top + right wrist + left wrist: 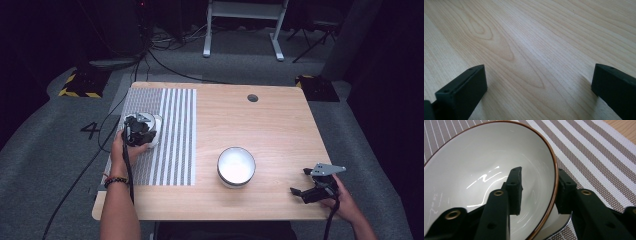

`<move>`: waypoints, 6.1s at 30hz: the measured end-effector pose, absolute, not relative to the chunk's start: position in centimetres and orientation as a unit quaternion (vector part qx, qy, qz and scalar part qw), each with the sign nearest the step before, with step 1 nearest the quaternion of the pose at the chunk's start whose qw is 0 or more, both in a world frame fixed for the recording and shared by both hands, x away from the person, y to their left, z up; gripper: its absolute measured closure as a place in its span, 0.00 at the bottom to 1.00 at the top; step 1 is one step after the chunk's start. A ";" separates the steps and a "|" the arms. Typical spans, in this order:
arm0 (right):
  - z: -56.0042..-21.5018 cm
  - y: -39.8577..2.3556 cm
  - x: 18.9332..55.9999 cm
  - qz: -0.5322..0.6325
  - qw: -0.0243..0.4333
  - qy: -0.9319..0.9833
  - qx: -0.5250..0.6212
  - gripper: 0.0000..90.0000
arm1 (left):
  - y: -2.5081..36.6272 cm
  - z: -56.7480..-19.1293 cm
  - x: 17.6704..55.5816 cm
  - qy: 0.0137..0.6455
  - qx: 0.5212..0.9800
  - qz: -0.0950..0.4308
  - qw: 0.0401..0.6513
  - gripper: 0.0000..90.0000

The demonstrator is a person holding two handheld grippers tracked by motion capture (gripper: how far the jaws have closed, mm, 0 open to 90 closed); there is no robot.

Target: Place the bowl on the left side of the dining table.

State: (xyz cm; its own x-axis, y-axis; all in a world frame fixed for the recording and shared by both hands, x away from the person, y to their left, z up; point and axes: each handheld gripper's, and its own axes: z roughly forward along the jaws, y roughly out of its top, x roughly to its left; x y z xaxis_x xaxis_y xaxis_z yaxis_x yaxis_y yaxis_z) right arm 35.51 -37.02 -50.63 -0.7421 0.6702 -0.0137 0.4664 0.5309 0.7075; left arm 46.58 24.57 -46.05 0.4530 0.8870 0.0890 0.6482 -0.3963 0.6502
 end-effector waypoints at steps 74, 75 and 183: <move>-50.6 -37.0 35.5 0.355 0.144 0.863 0.329 0.00 | 21.3 -43.2 41.5 0.437 0.820 0.225 0.295 0.18; -50.6 -37.0 35.5 0.355 0.144 0.863 0.329 0.00 | 21.3 -43.1 41.4 0.437 0.820 0.226 0.292 0.18; -50.6 -37.0 35.5 0.355 0.143 0.864 0.328 0.00 | 16.5 -49.5 30.6 0.348 0.875 0.184 0.282 0.17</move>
State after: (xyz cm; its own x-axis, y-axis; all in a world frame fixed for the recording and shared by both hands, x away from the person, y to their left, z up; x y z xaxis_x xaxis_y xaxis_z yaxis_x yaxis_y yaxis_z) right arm 35.51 -37.04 -50.63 -0.7440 0.6680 -0.0145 0.4650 0.5333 0.7067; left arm 30.60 16.55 -49.47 0.6909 0.7120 0.1254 0.5046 -0.5991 0.6216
